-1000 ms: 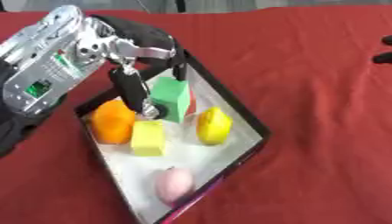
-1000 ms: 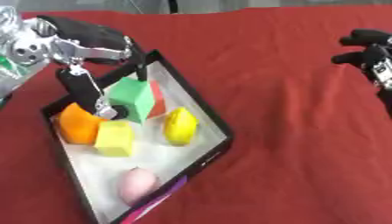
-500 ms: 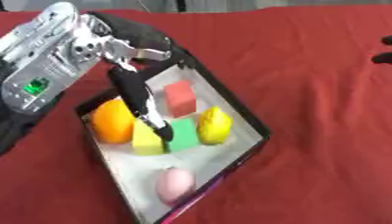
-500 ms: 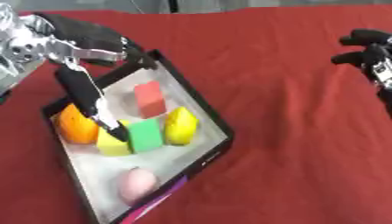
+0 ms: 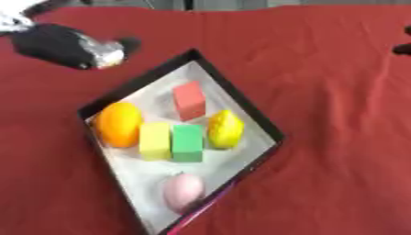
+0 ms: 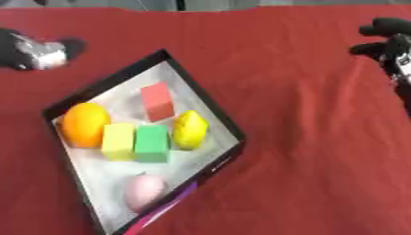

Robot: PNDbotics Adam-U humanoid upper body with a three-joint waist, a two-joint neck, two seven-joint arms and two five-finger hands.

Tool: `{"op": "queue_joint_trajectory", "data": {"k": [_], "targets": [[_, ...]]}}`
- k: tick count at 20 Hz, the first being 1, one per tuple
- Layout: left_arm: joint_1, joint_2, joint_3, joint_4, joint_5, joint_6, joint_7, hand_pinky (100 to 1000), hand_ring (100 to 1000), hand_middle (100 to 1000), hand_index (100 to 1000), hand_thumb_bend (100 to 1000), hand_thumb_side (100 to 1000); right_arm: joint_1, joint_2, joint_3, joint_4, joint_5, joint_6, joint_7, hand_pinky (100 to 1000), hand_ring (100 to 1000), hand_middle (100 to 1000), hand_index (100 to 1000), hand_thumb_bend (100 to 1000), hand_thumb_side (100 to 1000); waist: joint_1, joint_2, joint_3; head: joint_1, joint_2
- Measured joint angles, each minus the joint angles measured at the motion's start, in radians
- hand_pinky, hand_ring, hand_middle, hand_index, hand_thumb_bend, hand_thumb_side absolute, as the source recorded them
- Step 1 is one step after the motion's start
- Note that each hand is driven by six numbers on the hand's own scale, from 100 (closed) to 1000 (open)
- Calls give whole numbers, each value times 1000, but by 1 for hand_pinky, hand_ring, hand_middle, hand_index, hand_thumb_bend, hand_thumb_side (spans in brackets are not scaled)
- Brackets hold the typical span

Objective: Pick up objects on the table and place them in the box.

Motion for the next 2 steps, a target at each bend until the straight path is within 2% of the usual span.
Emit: {"op": "queue_joint_trajectory", "data": {"k": [2], "targets": [[74,-37,70,-24,134,-41,234,774,834,793,847,244,671,-2,0,-1,0,0,-12,-8,944,748,800,839,100,524,-9,1,3,2,-1]]}}
